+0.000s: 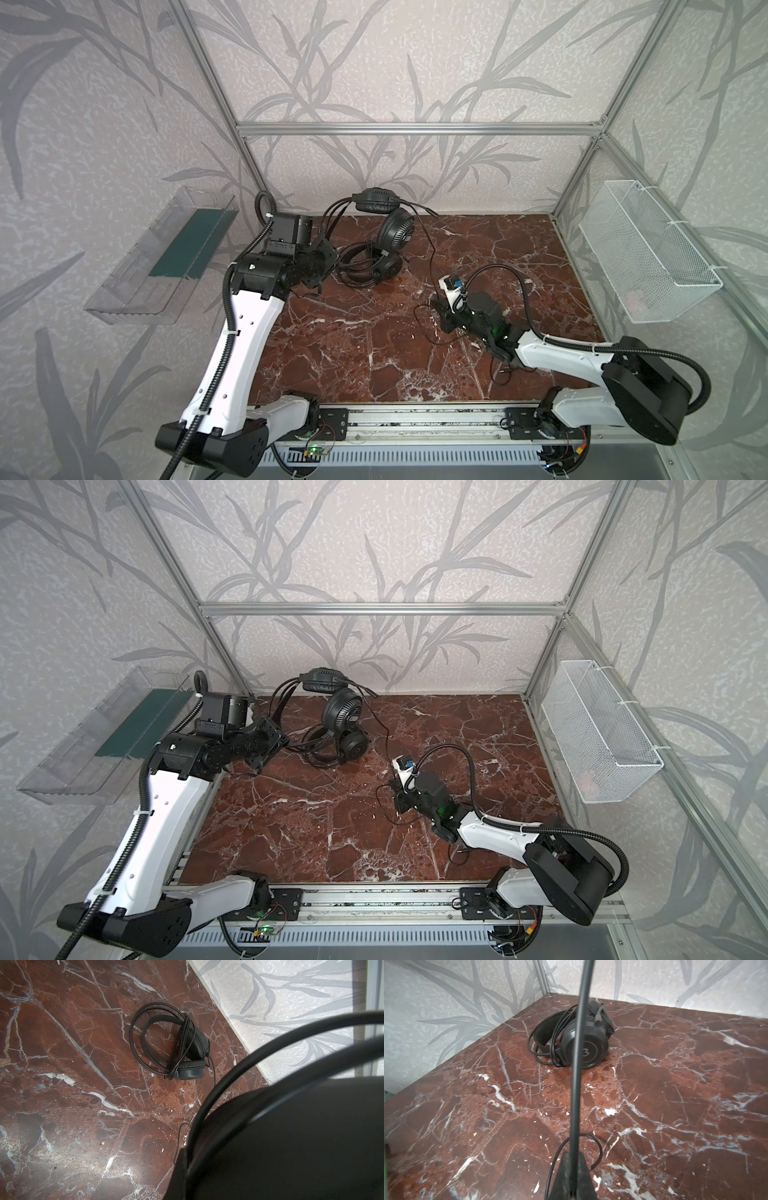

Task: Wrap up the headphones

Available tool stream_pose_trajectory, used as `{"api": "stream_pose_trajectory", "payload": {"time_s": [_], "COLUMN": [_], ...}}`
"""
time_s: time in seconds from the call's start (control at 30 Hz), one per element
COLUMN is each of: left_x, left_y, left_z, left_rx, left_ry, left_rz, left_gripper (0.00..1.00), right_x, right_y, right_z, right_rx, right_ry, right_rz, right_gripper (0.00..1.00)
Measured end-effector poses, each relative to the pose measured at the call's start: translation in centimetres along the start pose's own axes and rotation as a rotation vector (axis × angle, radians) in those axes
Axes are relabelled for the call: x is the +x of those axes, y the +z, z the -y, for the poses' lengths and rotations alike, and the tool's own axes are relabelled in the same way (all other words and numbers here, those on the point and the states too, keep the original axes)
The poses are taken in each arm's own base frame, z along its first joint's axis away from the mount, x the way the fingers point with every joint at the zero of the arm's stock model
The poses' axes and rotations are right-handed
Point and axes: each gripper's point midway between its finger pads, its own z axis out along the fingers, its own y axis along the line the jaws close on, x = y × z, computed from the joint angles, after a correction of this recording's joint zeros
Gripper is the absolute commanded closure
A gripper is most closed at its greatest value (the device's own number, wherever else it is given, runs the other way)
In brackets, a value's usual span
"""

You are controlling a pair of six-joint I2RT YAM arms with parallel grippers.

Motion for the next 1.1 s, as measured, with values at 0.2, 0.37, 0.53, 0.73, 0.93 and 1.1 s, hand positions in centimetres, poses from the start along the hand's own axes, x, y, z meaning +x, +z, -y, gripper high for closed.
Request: {"api": "stream_pose_trajectory", "payload": {"time_s": [0.2,0.37,0.53,0.73,0.93,1.1], "left_x": [0.1,0.4,0.4,0.9,1.8,2.2], "left_y": [1.6,3.7,5.5,6.3,5.9,5.3], "left_z": [0.0,-1.1,-2.3,-3.7,-4.3,-6.4], "left_rx": [0.024,0.000,-0.061,-0.180,-0.293,-0.377], "left_ry": [0.032,0.100,0.165,0.320,0.542,0.678], "left_rz": [-0.009,-0.022,-0.034,-0.004,0.051,0.099], "left_gripper": [1.00,1.00,1.00,1.00,1.00,1.00], "right_x": [-0.3,-6.9,-11.4,-11.8,-11.4,-11.6], "right_y": [-3.4,-9.1,-14.0,-17.1,-18.5,-19.0], "right_z": [-5.2,-7.1,-10.5,-13.8,-14.3,-11.9], "right_rx": [-0.072,-0.081,-0.160,-0.195,-0.143,-0.025], "right_ry": [-0.163,-0.248,-0.377,-0.611,-0.869,-1.028], "right_rz": [-0.011,0.140,0.222,0.127,-0.015,-0.101], "right_gripper": [1.00,1.00,1.00,1.00,1.00,1.00]}}
